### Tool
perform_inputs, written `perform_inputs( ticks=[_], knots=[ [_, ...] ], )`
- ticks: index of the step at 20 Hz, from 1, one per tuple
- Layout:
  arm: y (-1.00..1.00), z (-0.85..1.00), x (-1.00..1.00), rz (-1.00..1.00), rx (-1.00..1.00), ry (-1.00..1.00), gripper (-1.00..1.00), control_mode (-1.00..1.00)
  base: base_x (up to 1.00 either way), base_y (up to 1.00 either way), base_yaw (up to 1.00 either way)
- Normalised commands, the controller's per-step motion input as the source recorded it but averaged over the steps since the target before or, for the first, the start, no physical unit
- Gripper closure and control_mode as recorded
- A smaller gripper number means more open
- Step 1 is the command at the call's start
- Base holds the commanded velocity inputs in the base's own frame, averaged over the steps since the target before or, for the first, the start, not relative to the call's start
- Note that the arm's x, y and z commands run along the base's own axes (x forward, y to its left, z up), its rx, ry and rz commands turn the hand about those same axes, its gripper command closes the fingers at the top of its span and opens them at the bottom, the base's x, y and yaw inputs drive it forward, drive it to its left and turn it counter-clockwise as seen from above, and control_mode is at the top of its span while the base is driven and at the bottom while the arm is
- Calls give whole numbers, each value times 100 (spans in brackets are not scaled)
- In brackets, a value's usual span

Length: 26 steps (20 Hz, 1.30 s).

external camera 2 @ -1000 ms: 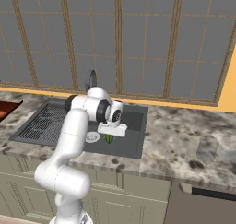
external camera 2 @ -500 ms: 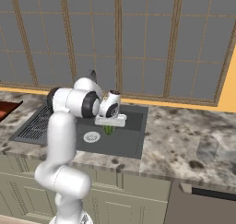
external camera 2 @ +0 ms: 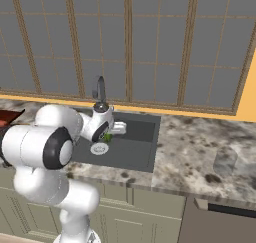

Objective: Pick up all produce items and place them in the sink. Turn on the sink faucet to wash them. Then turn the sink off and put them in the tray.

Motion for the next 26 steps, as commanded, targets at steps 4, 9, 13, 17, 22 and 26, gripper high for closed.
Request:
perform_inputs(
  ticks=[4, 9, 13, 17, 22, 26],
  knots=[
    [16, 100, -87, 2, 0, -19, 100, -100, 0, 0, 0],
    [76, 100, -42, 9, 0, 1, 100, -100, 0, 0, 0],
    [93, 100, -36, 9, 0, 9, 100, -100, 0, 0, 0],
    [100, 100, -40, 11, 0, 19, 100, -100, 0, 0, 0],
    [100, 98, -25, 17, 0, 25, 100, -100, 0, 0, 0],
    [100, 71, 9, 20, -3, 19, 100, -100, 0, 0, 0]
  ],
)
